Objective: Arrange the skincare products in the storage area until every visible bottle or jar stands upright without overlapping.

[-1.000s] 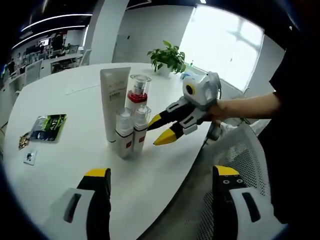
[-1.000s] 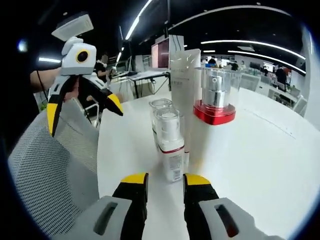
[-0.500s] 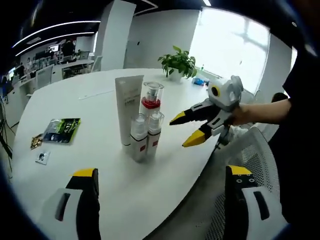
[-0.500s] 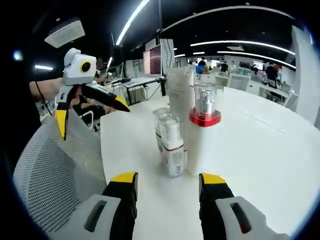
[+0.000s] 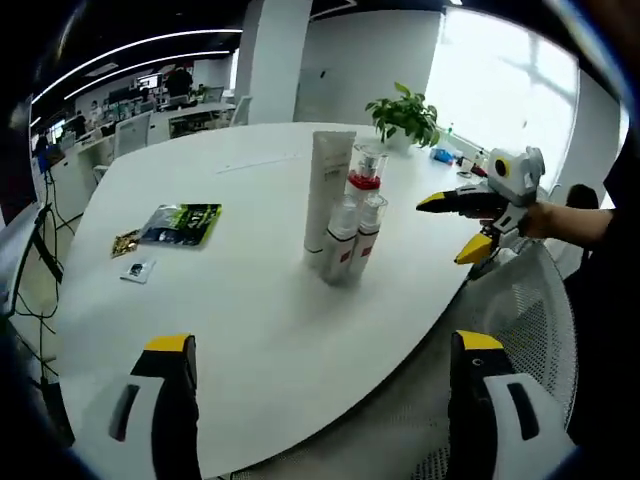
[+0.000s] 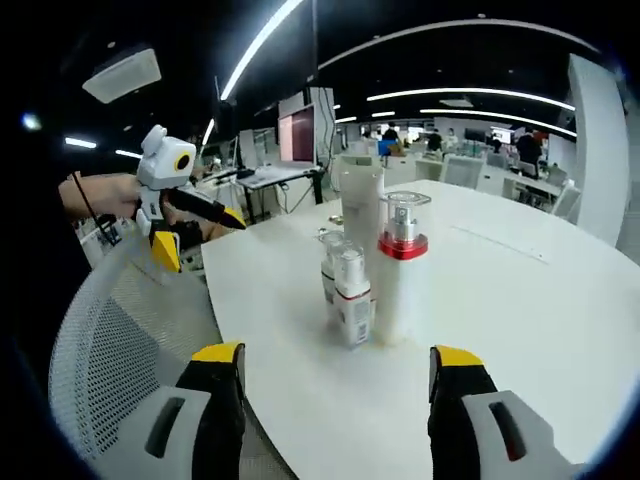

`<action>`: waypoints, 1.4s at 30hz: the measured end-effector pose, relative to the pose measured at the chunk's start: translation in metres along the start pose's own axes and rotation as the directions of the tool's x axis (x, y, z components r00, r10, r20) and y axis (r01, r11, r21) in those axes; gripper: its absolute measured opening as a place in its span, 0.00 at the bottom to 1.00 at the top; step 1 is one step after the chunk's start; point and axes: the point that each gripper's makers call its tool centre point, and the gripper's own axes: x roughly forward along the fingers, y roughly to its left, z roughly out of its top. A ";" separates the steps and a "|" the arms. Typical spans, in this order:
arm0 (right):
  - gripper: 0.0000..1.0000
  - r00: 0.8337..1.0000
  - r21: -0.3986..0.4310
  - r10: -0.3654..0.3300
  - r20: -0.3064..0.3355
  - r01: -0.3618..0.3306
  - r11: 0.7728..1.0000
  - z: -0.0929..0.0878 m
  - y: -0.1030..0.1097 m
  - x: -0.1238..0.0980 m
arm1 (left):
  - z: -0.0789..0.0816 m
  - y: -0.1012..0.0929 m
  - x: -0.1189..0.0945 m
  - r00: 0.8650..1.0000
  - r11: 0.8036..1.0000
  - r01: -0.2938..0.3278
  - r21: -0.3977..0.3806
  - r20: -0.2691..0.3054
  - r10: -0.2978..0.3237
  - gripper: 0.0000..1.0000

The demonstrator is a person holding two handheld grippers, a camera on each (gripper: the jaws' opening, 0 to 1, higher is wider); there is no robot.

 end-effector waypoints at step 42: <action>0.99 0.981 0.063 -0.192 0.000 0.192 0.979 0.000 0.004 -0.007 | -0.032 0.073 -0.027 0.998 0.996 -0.014 -0.092 -0.067 0.008 0.98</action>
